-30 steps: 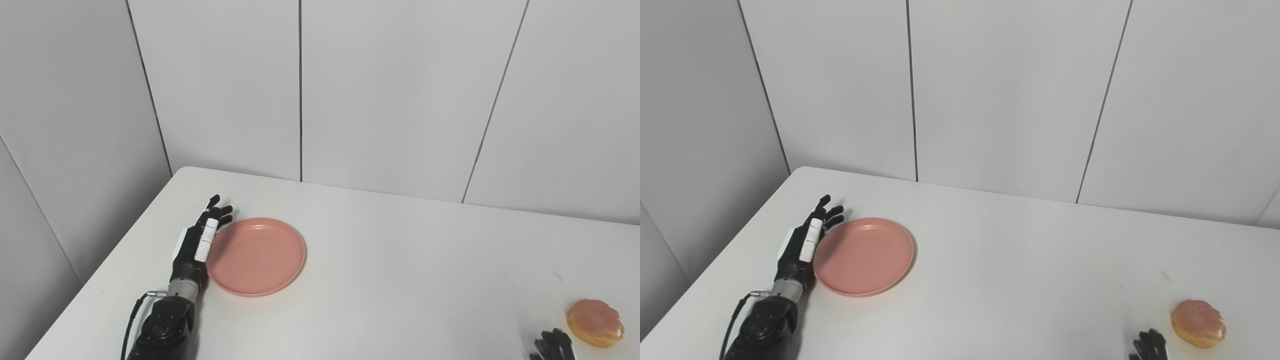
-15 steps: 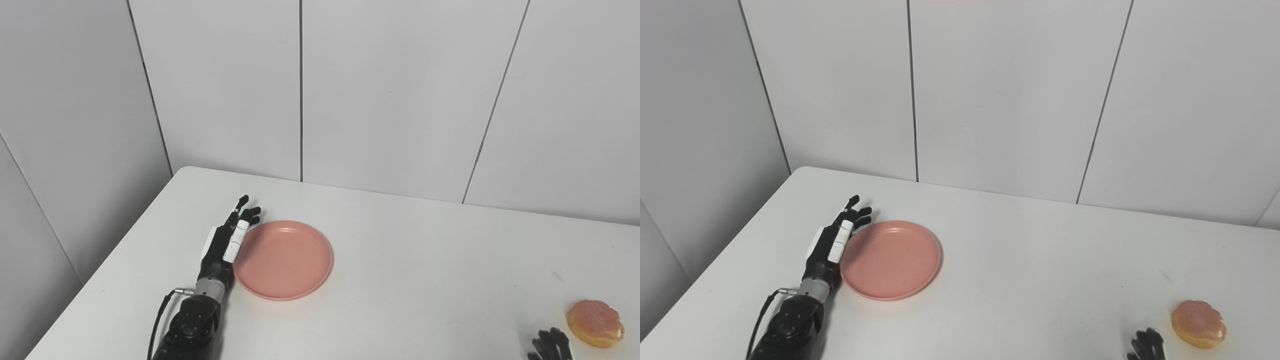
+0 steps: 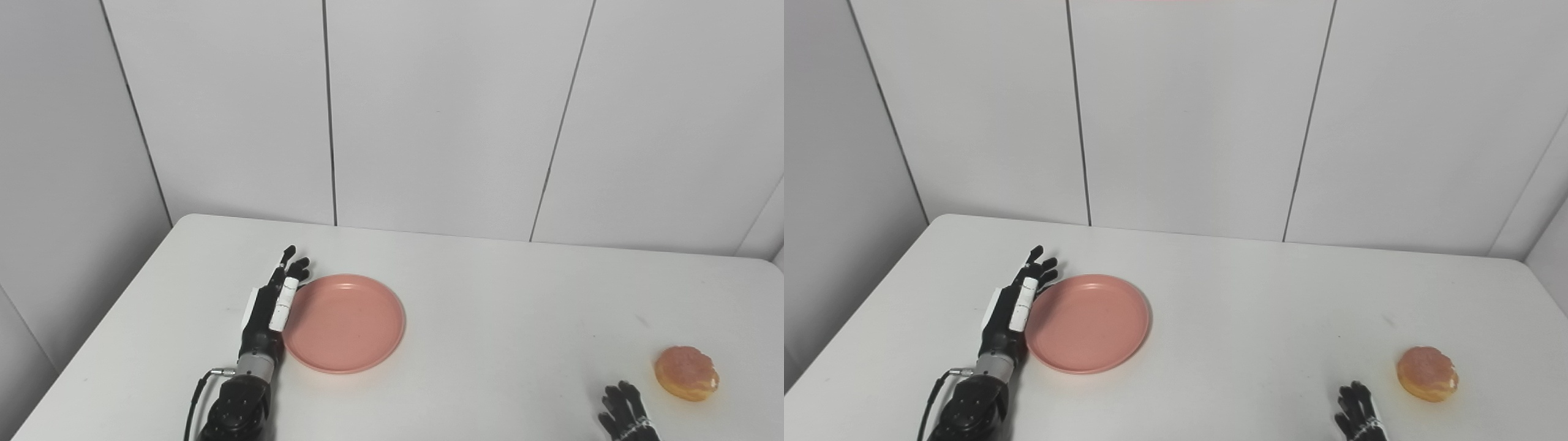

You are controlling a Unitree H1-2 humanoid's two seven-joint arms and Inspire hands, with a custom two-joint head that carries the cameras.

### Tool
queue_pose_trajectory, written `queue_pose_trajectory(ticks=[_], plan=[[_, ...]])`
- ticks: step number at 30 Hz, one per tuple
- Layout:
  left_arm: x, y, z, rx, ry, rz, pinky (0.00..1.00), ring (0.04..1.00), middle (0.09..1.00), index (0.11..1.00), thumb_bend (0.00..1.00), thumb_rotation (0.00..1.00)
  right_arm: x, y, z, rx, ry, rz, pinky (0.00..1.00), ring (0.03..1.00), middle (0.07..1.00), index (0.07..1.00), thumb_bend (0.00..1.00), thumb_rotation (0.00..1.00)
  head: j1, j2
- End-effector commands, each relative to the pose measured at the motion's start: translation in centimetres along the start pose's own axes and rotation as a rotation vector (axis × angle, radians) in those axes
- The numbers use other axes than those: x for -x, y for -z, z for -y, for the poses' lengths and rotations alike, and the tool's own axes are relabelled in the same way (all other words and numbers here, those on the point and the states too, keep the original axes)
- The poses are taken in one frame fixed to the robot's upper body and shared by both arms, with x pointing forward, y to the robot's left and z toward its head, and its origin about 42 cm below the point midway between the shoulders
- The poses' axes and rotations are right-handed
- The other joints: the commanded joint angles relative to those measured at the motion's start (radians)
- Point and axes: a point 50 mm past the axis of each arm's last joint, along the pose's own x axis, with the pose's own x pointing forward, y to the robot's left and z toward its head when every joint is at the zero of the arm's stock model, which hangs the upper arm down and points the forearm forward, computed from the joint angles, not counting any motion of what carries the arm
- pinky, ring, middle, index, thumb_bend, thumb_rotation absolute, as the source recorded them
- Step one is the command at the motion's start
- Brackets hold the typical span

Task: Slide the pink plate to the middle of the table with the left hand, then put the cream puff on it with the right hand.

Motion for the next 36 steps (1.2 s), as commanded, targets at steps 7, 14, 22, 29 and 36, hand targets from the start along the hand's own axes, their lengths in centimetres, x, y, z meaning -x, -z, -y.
queue_pose_trajectory(ticks=[7,14,22,29,36], plan=[[2.0,2.3,5.9,0.079,0.142,-0.115,0.85,0.915,0.913,0.981,0.94,0.97,1.9,2.2,-2.2,-0.028,-0.005,-0.172,0.91,0.936,0.924,0.931,0.9,0.97,-0.093,-0.002],[2.7,2.2,7.4,0.128,0.122,-0.103,0.84,0.91,0.912,0.998,0.93,0.92,1.6,2.1,-3.0,-0.02,-0.01,-0.165,0.86,0.906,0.899,0.904,0.93,0.91,-0.152,0.012],[3.8,1.7,9.3,0.182,0.1,-0.094,0.87,0.919,0.923,1.0,0.84,0.94,1.4,1.4,-3.8,-0.017,-0.021,-0.157,0.85,0.905,0.898,0.901,0.87,0.89,-0.208,0.057],[3.5,0.9,9.8,0.197,0.12,-0.094,0.91,0.945,0.947,1.0,0.89,0.96,1.2,0.8,-4.6,-0.014,-0.022,-0.159,0.85,0.895,0.887,0.886,0.86,0.87,-0.275,0.088],[3.3,0.1,10.7,0.224,0.14,-0.089,0.91,0.962,0.955,1.0,0.9,0.95,1.1,0.7,-5.7,-0.014,-0.025,-0.16,0.86,0.899,0.892,0.897,0.86,0.88,-0.32,0.096]])
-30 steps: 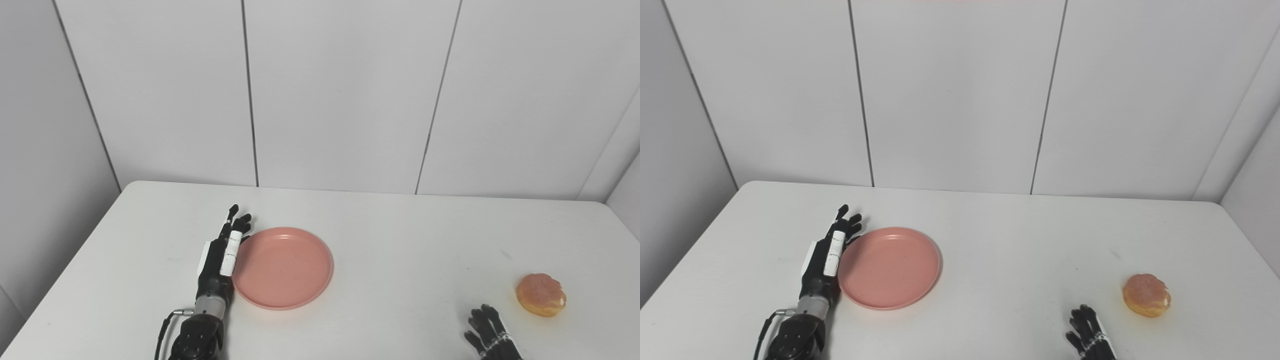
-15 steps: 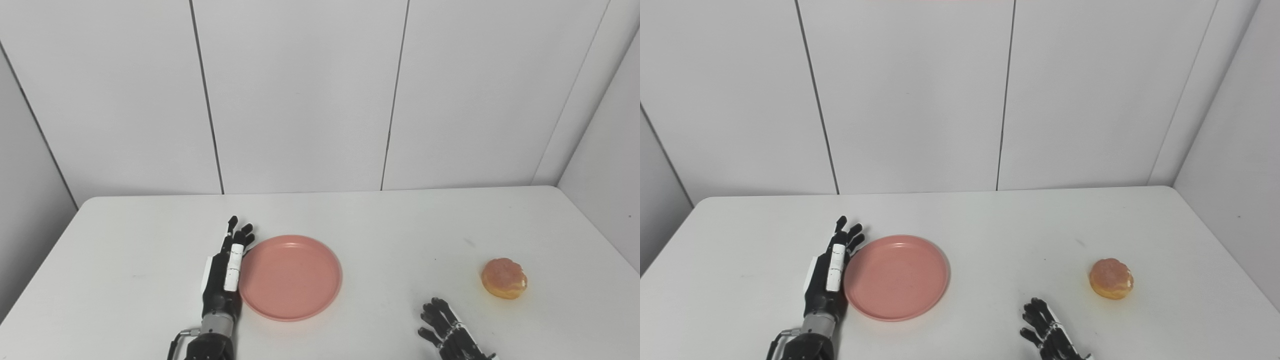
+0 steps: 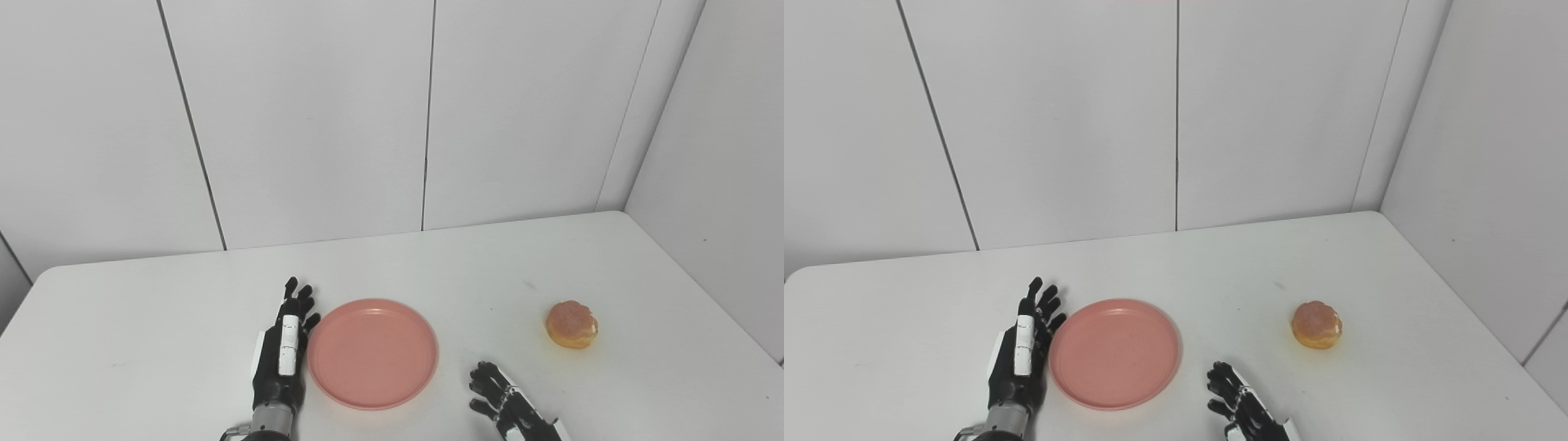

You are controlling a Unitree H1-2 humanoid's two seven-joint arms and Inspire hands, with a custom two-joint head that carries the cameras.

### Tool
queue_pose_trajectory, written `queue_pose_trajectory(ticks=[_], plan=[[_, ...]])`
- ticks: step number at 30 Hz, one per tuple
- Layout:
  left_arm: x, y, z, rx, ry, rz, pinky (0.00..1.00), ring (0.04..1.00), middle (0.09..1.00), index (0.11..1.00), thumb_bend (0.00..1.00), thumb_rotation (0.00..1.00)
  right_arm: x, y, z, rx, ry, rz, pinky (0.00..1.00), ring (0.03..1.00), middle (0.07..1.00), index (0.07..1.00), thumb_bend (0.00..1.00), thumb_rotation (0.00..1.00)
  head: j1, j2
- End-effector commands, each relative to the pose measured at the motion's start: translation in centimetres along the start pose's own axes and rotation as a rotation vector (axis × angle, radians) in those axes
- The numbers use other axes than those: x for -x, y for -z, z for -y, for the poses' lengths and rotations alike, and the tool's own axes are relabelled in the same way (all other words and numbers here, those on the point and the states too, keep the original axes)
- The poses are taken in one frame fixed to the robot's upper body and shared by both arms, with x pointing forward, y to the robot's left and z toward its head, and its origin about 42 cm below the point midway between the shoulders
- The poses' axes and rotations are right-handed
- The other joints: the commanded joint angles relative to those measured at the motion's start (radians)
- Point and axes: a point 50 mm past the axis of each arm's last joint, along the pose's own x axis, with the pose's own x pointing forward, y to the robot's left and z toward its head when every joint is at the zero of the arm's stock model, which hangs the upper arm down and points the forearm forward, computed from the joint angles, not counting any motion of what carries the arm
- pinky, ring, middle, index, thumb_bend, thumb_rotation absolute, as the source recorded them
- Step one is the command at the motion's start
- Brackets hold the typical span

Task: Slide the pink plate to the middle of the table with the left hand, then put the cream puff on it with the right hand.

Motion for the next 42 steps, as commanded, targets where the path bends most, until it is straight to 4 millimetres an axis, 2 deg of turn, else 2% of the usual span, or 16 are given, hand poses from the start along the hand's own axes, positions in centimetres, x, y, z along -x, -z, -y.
queue_pose_trajectory(ticks=[1,7,11,16,22,24,26,28,32,39,42], plan=[[0.6,1.2,0.1,0.021,-0.007,-0.081,0.92,0.96,0.954,1.0,0.9,0.95,1.6,1.4,-1.8,-0.042,0.006,-0.105,0.87,0.901,0.894,0.898,0.86,0.89,-0.001,0.001],[-0.1,1.0,0.1,0.035,0.024,-0.065,0.92,0.968,0.965,1.0,0.95,0.93,1.3,1.6,-2.9,-0.028,-0.001,-0.103,0.89,0.921,0.912,0.917,0.86,0.94,-0.036,0.0],[-0.2,1.1,-0.4,0.044,0.023,-0.071,0.96,0.973,0.959,1.0,0.93,0.94,1.1,1.7,-3.3,-0.033,0.0,-0.099,0.9,0.927,0.918,0.928,0.84,0.95,-0.029,0.005],[-0.1,1.2,-0.8,0.045,0.017,-0.072,0.98,0.971,0.954,1.0,0.93,0.93,1.0,1.7,-3.4,-0.028,0.0,-0.097,0.91,0.934,0.925,0.938,0.85,0.97,-0.024,0.008],[-0.2,1.1,-0.7,0.041,0.014,-0.073,0.95,0.969,0.963,1.0,0.94,0.93,1.0,1.6,-3.1,0.022,0.015,-0.073,0.91,0.938,0.928,0.937,0.87,0.98,-0.023,0.009],[-0.2,1.1,-0.6,0.046,0.014,-0.071,0.96,0.972,0.966,1.0,0.95,0.93,1.1,1.4,-2.9,0.087,0.037,-0.031,0.89,0.93,0.923,0.927,0.81,0.97,-0.021,0.009],[-0.3,1.2,-0.6,0.042,0.013,-0.073,0.95,0.972,0.969,1.0,0.95,0.93,1.2,1.0,-2.7,0.148,0.068,0.017,0.84,0.902,0.902,0.893,0.76,0.91,-0.022,0.009],[-0.3,1.2,-0.8,0.037,0.014,-0.076,0.94,0.971,0.97,1.0,0.95,0.93,1.2,0.1,-2.3,0.21,0.118,0.094,0.82,0.878,0.878,0.863,0.75,0.88,-0.026,0.007],[-0.5,1.4,-1.1,0.027,0.015,-0.078,0.94,0.966,0.969,1.0,0.95,0.94,0.6,-1.8,-1.6,0.337,0.186,0.222,0.72,0.795,0.805,0.795,0.72,0.8,-0.035,0.001],[-0.7,1.5,-1.7,0.024,0.017,-0.082,0.96,0.976,0.966,1.0,0.9,0.94,-1.0,-5.9,-0.3,0.537,0.187,0.362,0.71,0.795,0.818,0.806,0.73,0.78,-0.036,-0.012],[-0.9,1.5,-1.9,0.024,0.021,-0.083,0.99,0.983,0.969,1.0,0.89,0.94,-1.7,-8.1,0.4,0.715,0.163,0.342,0.7,0.799,0.844,0.847,0.78,0.85,-0.035,-0.016]])
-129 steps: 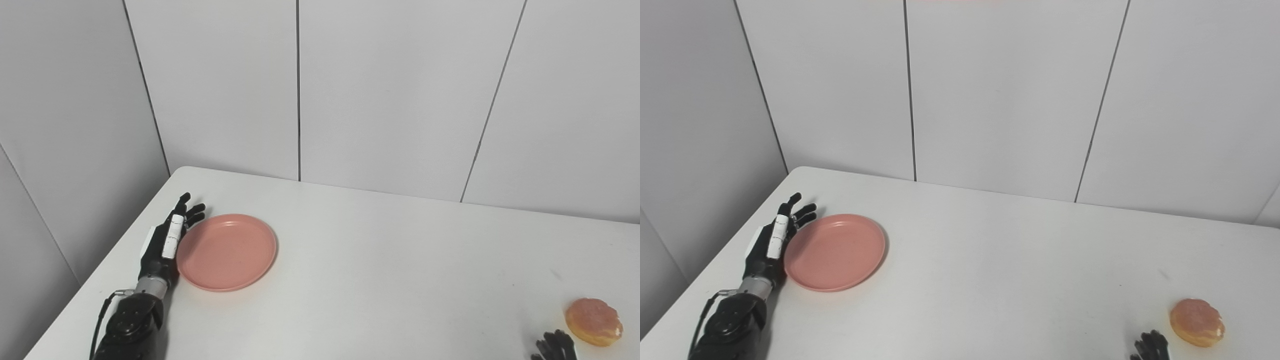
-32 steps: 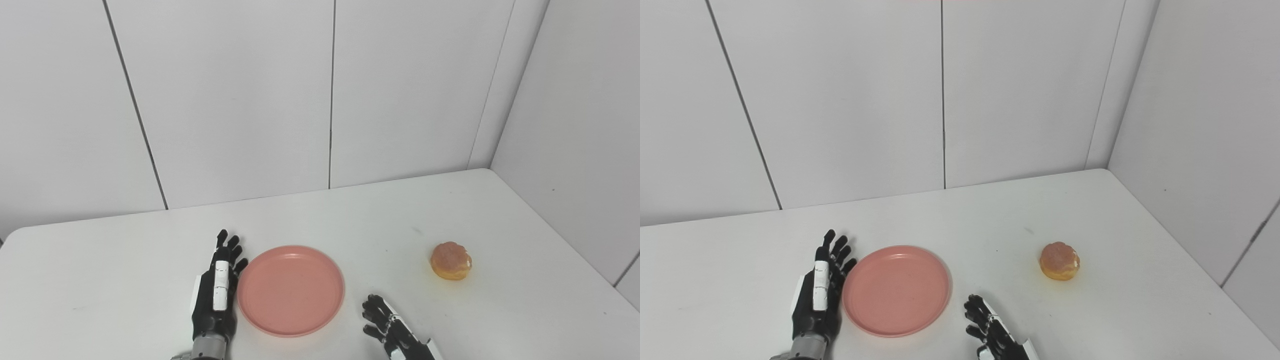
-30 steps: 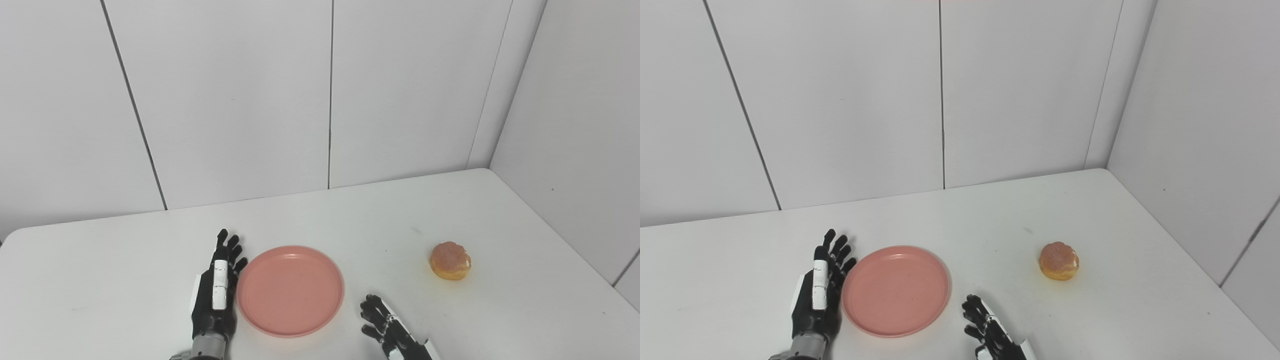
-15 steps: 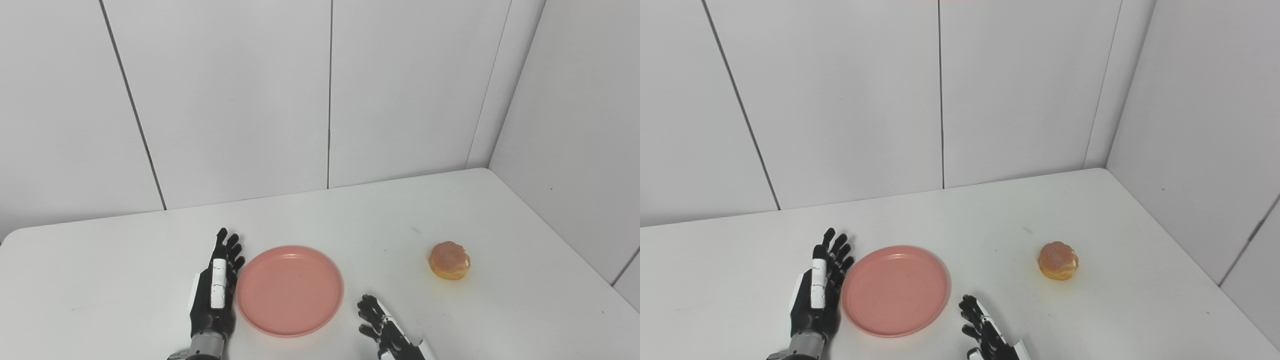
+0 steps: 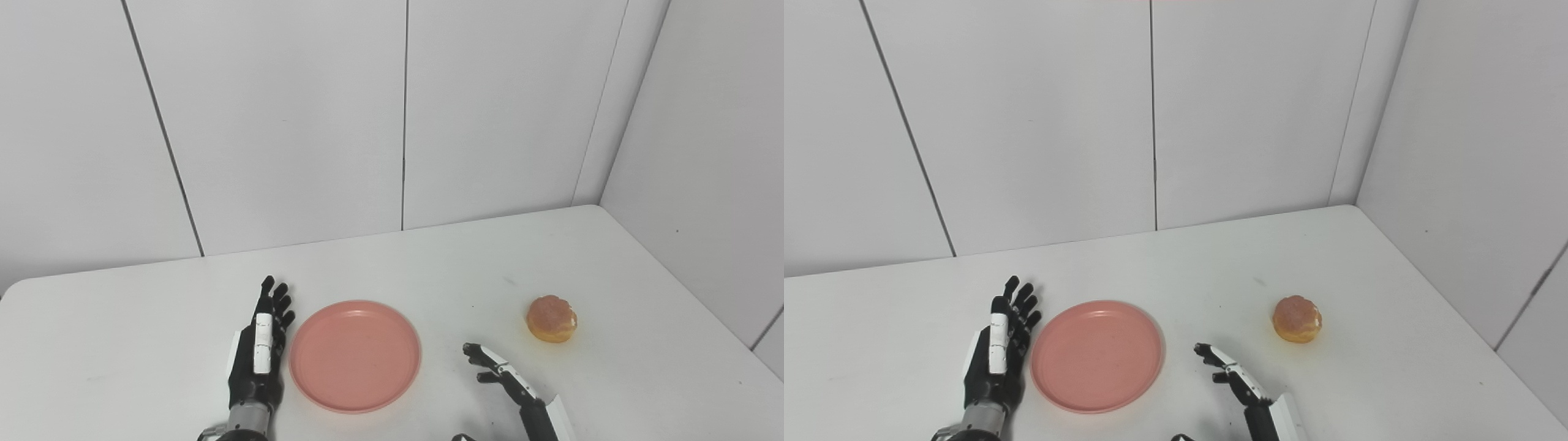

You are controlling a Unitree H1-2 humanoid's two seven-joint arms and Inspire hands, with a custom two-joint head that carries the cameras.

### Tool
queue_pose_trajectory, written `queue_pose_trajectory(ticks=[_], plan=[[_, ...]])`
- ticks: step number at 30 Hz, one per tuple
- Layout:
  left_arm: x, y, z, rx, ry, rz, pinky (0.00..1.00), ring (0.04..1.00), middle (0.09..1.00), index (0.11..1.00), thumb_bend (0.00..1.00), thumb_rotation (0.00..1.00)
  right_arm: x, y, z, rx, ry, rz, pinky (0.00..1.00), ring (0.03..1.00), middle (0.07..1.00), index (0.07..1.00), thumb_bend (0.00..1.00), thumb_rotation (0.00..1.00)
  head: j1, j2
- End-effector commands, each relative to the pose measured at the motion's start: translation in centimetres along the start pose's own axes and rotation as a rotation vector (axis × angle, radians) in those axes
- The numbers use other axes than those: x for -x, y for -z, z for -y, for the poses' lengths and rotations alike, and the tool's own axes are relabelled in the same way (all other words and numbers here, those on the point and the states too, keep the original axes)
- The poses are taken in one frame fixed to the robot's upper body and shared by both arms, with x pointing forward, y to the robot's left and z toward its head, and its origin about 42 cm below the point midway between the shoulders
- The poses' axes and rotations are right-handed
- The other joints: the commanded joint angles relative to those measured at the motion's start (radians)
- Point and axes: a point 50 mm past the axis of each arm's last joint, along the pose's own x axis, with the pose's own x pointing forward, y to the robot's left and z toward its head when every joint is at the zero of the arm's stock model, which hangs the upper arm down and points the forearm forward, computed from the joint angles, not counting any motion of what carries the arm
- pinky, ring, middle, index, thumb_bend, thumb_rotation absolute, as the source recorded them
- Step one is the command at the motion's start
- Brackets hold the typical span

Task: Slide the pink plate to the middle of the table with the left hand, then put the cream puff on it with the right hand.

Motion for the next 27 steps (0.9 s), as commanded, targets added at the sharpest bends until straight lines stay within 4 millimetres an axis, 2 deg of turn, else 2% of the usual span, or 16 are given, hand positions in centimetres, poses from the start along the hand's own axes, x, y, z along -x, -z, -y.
queue_pose_trajectory(ticks=[1,3,8,14,21,27], plan=[[0.5,1.5,-0.9,0.001,-0.014,-0.075,0.99,0.983,0.969,1.0,0.89,0.94,-1.5,-1.2,1.3,0.116,-0.006,0.028,0.7,0.8,0.846,0.85,0.79,0.85,0.0,-0.002],[0.5,1.5,-0.9,0.0,-0.018,-0.074,0.98,0.979,0.969,1.0,0.89,0.94,-2.2,-1.6,2.3,0.209,-0.034,0.027,0.7,0.805,0.854,0.855,0.81,0.85,-0.002,-0.003],[0.4,1.6,-0.8,-0.013,-0.012,-0.079,0.96,0.972,0.966,1.0,0.88,0.95,-3.7,-2.3,4.6,0.309,-0.043,0.014,0.71,0.823,0.87,0.851,0.86,0.75,-0.017,-0.005],[0.2,1.9,-0.5,0.001,-0.002,-0.085,0.98,0.978,0.962,1.0,0.87,0.94,-6.2,-2.8,7.9,0.472,-0.05,-0.02,0.64,0.8,0.867,0.871,0.87,0.71,-0.012,-0.003],[0.0,1.7,-0.6,-0.018,0.003,-0.079,0.96,0.969,0.963,1.0,0.88,0.95,-8.7,-1.6,10.5,0.593,-0.049,-0.053,0.67,0.816,0.863,0.867,0.91,0.71,-0.003,-0.002],[0.2,1.6,-0.8,-0.017,-0.003,-0.083,0.97,0.975,0.965,1.0,0.87,0.95,-10.4,-1.1,11.7,0.679,-0.023,-0.035,0.67,0.803,0.845,0.849,0.93,0.69,-0.002,0.002]])
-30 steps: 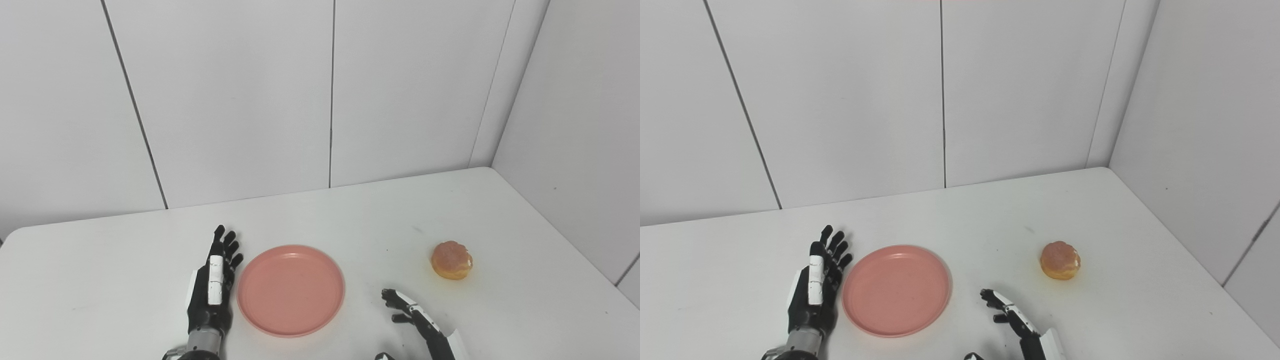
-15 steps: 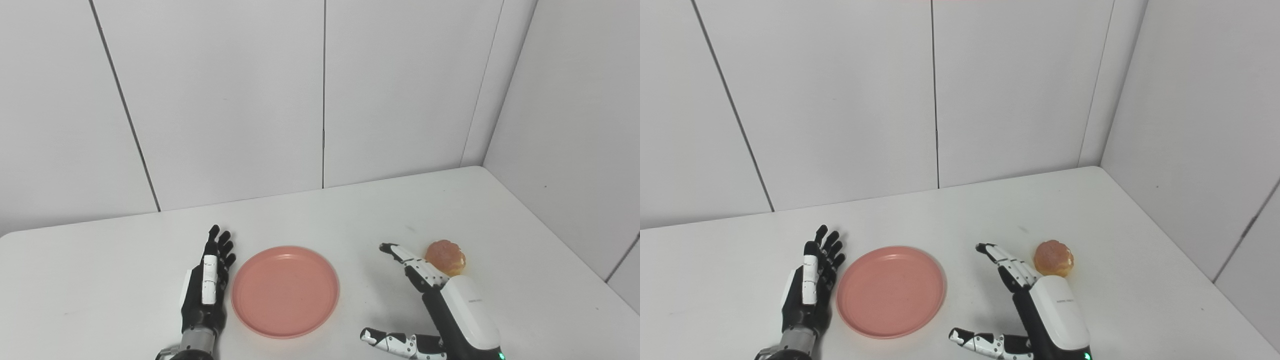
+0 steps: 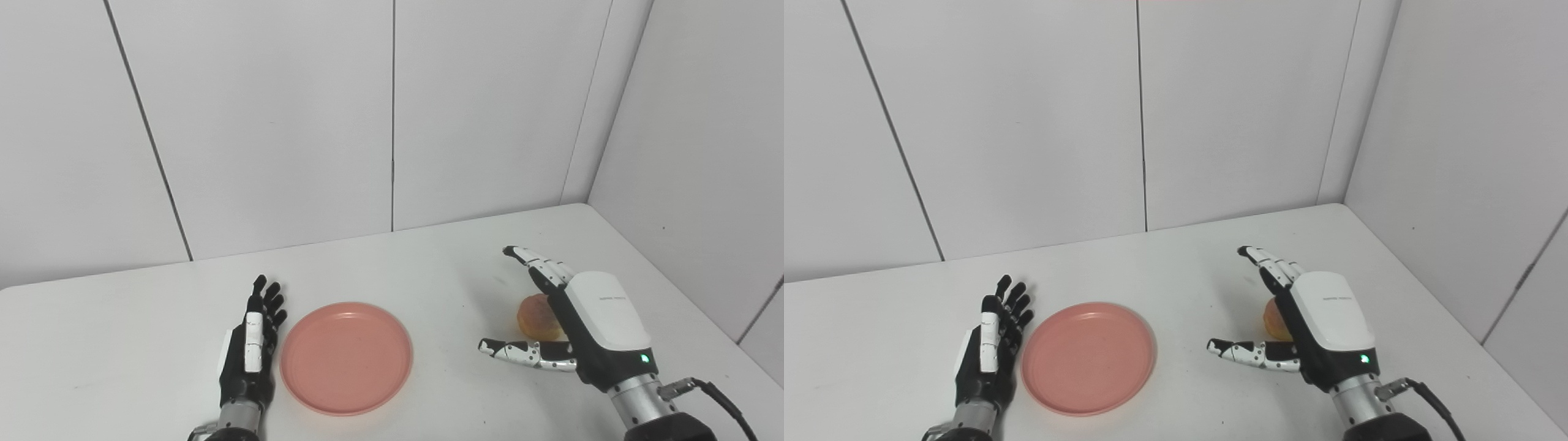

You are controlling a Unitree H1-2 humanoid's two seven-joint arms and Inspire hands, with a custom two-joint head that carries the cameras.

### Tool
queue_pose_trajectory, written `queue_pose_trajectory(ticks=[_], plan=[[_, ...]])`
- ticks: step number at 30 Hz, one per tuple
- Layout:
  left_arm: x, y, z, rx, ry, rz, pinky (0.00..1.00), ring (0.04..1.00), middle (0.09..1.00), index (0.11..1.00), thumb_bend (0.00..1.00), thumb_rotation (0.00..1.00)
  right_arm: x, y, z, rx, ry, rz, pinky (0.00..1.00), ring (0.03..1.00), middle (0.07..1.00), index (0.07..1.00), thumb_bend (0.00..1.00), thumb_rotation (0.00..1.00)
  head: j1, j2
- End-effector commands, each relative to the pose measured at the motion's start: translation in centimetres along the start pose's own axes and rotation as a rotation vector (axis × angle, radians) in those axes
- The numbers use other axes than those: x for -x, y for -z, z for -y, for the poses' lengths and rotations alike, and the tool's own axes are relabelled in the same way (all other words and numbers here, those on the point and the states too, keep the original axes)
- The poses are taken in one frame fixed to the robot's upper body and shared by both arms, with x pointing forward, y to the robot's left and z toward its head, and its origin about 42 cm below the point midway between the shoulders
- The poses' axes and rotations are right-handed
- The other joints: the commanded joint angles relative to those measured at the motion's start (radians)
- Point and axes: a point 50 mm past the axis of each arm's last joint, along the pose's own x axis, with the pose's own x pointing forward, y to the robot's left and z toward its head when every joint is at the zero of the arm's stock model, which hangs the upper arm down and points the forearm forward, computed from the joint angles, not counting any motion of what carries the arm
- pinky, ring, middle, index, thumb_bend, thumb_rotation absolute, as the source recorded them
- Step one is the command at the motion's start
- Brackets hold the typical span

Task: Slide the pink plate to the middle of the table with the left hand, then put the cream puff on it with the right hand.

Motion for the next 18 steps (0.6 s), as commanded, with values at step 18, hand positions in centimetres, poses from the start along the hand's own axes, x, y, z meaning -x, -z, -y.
queue_pose_trajectory(ticks=[18], plan=[[1.7,2.2,0.0,0.004,-0.03,-0.12,0.99,0.969,0.956,1.0,0.86,0.94,-6.7,4.2,4.2,0.196,-0.11,-0.099,0.63,0.83,0.873,0.859,0.99,0.38,0.015,0.009]])
